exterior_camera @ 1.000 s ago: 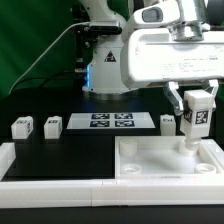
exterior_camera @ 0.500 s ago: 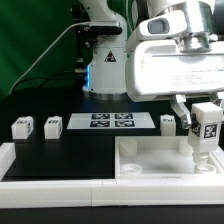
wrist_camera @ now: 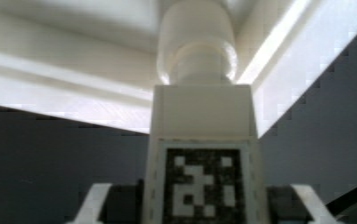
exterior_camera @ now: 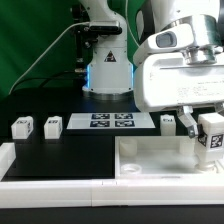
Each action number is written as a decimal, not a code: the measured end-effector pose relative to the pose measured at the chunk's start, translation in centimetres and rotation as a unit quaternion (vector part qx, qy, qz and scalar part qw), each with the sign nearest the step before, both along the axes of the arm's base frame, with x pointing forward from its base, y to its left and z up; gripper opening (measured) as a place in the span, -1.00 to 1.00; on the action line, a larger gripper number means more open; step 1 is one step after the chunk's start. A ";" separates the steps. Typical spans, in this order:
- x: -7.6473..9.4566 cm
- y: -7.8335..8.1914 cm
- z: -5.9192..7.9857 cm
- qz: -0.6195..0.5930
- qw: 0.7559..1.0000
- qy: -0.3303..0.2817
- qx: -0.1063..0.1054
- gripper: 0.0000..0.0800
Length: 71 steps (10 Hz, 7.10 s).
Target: Assemble one leg
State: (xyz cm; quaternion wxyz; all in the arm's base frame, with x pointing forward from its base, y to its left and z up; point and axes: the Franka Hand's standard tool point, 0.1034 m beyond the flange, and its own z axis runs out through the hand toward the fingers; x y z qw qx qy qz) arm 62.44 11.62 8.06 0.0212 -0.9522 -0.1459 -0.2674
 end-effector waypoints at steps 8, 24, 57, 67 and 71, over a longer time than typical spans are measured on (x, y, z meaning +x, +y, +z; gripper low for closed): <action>-0.1 -0.1 -0.9 -0.003 0.999 -0.037 0.003 -0.27; 0.7 -1.0 2.6 0.004 1.000 -0.026 -0.006 0.62; 0.9 0.4 0.8 -0.267 0.907 0.326 0.027 -0.27; 0.8 0.7 0.8 -0.638 0.701 0.297 0.116 -0.27; 0.8 0.9 0.8 -0.588 0.742 0.305 0.103 0.52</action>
Offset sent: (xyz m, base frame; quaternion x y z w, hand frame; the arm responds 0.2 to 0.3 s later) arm -0.0060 -0.0009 -0.0090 -0.0036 0.0119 0.0015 0.9999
